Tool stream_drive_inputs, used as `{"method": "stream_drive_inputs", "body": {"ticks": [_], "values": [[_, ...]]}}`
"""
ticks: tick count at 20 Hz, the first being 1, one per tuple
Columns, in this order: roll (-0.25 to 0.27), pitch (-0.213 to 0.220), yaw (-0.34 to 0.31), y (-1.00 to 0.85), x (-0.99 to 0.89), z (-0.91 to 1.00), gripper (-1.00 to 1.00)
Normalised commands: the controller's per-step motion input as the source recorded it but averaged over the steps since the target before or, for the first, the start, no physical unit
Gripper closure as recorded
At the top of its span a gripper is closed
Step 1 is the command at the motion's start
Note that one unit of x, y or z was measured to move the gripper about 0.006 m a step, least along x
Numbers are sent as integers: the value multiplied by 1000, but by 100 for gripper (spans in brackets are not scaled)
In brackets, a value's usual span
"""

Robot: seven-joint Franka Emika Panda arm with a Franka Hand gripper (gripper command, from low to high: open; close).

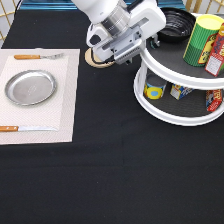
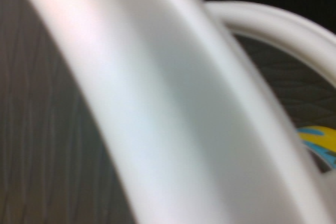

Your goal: Pick up the bowl from the lazy Susan and put bowl on the plate

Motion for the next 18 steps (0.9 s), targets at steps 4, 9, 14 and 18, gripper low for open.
{"method": "stream_drive_inputs", "body": {"ticks": [4, 9, 14, 18], "values": [[-49, -38, 7, 126, 719, 66, -100], [-12, -9, 13, 21, 502, 257, -100], [61, -9, 4, -167, 1, 893, -100], [63, -65, -10, -102, -289, 921, -100]]}}
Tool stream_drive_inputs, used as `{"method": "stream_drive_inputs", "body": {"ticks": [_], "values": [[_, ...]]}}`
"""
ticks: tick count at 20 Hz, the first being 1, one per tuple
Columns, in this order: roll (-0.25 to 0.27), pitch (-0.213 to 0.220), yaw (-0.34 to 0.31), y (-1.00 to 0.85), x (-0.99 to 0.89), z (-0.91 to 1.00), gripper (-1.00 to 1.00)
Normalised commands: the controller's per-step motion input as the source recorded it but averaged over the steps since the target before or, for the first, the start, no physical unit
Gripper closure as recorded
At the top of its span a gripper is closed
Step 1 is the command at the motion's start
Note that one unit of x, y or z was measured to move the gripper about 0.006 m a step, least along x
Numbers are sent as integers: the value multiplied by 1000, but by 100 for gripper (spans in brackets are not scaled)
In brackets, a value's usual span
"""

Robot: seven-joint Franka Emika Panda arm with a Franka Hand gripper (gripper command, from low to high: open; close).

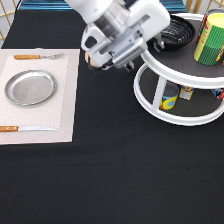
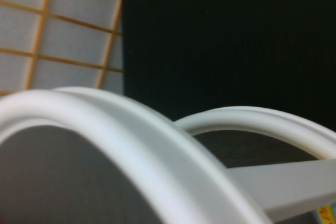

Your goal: Pick up the bowl from the lazy Susan and put bowl on the plate

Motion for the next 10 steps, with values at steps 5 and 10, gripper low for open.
{"method": "stream_drive_inputs", "body": {"ticks": [5, 10], "values": [[-114, -70, -62, 24, -523, 589, -100], [-270, -92, -39, 157, -603, 423, -100]]}}
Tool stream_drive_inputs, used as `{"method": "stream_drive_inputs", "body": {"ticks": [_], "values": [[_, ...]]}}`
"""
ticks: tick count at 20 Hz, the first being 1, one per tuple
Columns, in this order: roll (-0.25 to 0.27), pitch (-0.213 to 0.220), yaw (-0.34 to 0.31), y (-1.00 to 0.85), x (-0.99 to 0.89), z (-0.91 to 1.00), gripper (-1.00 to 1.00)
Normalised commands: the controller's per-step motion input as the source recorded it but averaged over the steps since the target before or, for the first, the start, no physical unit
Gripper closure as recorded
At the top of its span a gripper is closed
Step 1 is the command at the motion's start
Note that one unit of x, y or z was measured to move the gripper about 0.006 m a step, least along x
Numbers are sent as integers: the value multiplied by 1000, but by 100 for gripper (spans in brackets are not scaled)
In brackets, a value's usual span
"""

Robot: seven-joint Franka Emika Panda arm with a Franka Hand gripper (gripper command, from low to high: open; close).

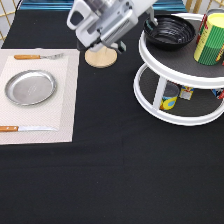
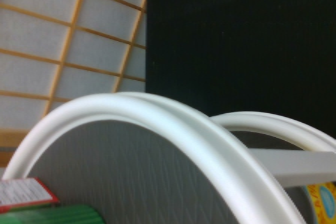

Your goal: Pick up the bowl from the lazy Susan and put bowl on the plate

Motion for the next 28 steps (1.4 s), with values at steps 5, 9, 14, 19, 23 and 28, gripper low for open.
{"method": "stream_drive_inputs", "body": {"ticks": [5, 9, 14, 19, 23, 28], "values": [[-262, -158, 0, 293, -759, 257, -100], [-223, -179, 0, 411, -751, 69, -100], [-230, -157, 0, 564, -629, -87, -100], [-184, -104, -6, 547, -613, -229, -100], [-138, 13, -69, 391, -306, -181, -100], [-89, 83, -159, 66, -130, -149, -100]]}}
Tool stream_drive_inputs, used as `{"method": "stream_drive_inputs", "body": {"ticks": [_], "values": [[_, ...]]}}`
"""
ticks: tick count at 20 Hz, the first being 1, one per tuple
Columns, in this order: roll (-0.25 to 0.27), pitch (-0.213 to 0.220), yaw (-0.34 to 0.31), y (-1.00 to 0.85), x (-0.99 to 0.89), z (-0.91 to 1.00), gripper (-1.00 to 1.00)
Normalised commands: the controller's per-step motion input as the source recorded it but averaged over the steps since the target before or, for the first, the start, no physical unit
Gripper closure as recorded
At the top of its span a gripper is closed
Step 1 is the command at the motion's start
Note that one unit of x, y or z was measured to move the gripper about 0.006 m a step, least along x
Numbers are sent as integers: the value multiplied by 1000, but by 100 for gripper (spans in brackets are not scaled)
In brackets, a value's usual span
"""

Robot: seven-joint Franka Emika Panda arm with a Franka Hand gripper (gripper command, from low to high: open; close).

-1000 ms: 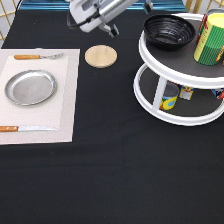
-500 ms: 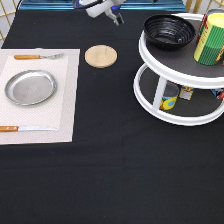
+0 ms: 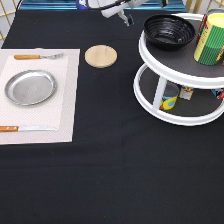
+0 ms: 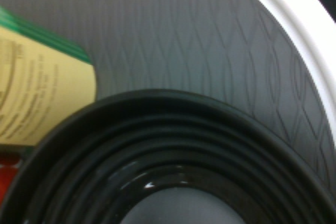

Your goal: Pick up the bowl from the lazy Susan and put bowl on the plate

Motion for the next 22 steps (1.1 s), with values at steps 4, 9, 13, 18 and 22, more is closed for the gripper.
{"method": "stream_drive_inputs", "body": {"ticks": [4, 9, 13, 18, 22], "values": [[-81, 87, -199, 15, -174, -180, -100], [-121, 24, -61, 282, -284, -178, -100], [-116, 0, 20, 346, -275, -236, -100], [-67, -42, 21, 120, -291, -313, -100], [-16, -56, 1, -34, -204, -138, 100]]}}
